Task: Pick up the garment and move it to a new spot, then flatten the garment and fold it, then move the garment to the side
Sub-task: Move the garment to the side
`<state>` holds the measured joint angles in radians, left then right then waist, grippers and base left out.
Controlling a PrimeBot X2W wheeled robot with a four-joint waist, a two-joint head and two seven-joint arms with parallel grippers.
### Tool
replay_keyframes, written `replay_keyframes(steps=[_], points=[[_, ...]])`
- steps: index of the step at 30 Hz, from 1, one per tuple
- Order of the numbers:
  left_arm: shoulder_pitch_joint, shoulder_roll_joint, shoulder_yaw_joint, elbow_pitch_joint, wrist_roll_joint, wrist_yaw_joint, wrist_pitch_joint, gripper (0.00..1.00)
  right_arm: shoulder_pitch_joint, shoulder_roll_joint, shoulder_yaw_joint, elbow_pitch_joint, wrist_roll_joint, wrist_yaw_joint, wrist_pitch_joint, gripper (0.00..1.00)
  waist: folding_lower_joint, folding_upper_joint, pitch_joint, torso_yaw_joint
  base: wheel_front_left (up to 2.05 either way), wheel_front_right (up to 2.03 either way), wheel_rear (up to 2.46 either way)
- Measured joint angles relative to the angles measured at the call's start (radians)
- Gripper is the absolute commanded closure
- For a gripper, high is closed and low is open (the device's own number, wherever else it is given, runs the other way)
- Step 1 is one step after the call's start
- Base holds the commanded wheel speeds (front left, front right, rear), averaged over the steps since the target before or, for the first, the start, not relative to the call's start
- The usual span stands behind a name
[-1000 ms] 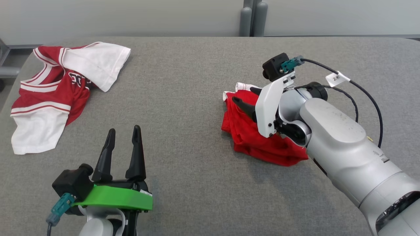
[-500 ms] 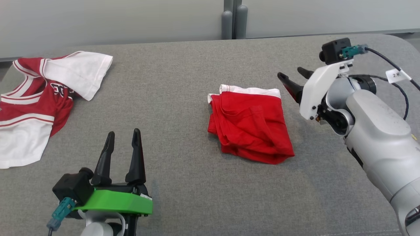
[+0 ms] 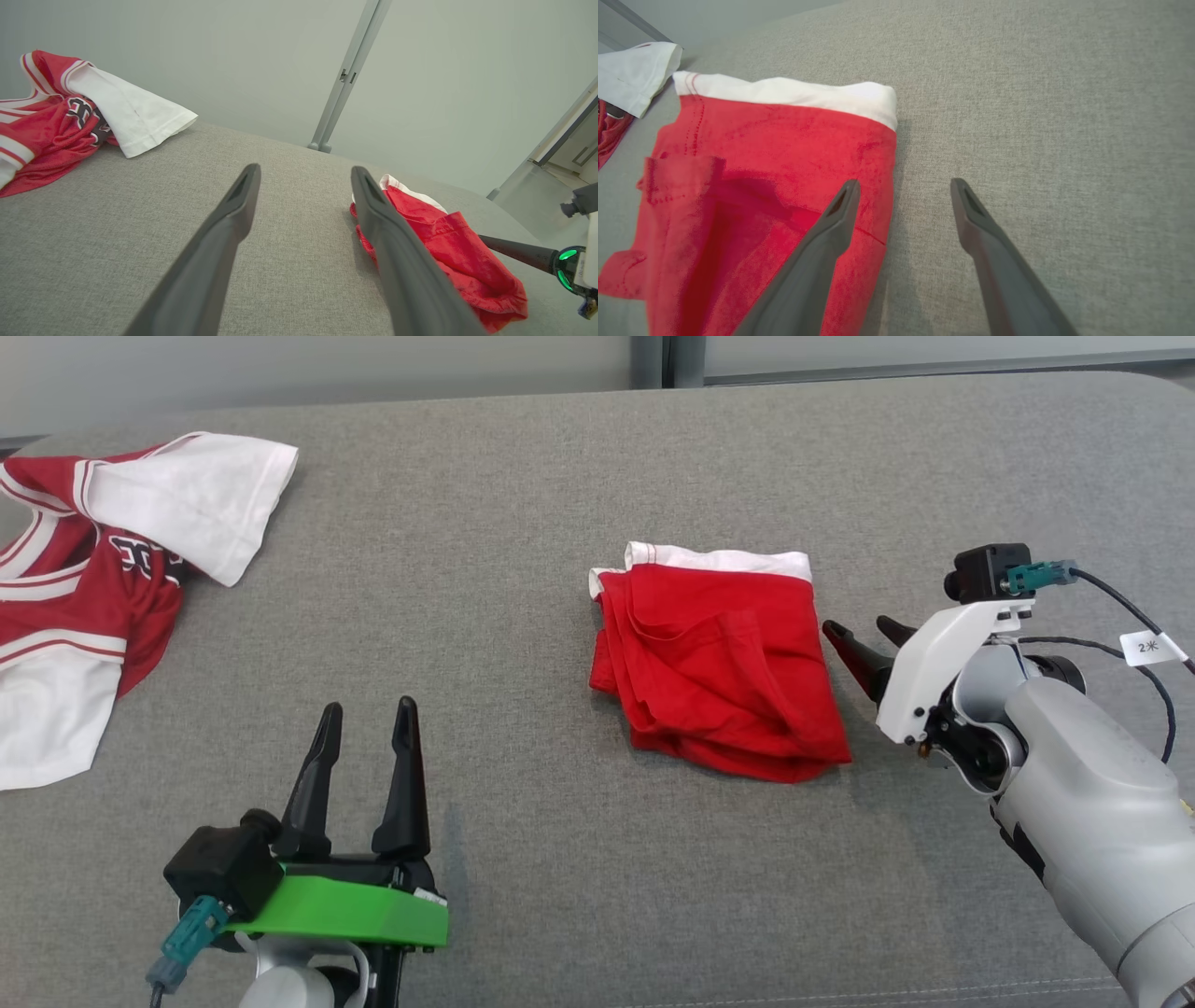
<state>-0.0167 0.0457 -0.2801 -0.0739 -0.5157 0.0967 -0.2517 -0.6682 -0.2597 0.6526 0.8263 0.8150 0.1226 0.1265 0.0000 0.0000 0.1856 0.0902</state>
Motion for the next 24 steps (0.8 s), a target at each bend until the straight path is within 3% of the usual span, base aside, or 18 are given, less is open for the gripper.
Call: replay_keyframes(steps=[20, 22, 24], points=[[-0.031, -0.001, 0.011, 0.002, 0.0, 0.0, 0.0, 0.0, 0.005, 0.033, -0.007, 0.014, 0.11, 0.0, 0.009, 0.0, 0.0, 0.0, 0.071, 0.074, 0.0, 0.0, 0.0], [-0.031, -0.001, 0.012, 0.002, 0.0, 0.0, 0.0, 0.0, 0.006, 0.035, -0.007, 0.009, 0.117, 0.0, 0.012, 0.53, 0.0, 0.0, 0.071, 0.076, 0.0, 0.0, 0.0], [-0.031, -0.001, 0.014, 0.003, 0.0, 0.0, 0.0, 0.0, 0.008, 0.035, -0.007, 0.001, 0.126, 0.0, 0.012, 0.73, 0.0, 0.0, 0.071, 0.077, 0.0, 0.0, 0.0]])
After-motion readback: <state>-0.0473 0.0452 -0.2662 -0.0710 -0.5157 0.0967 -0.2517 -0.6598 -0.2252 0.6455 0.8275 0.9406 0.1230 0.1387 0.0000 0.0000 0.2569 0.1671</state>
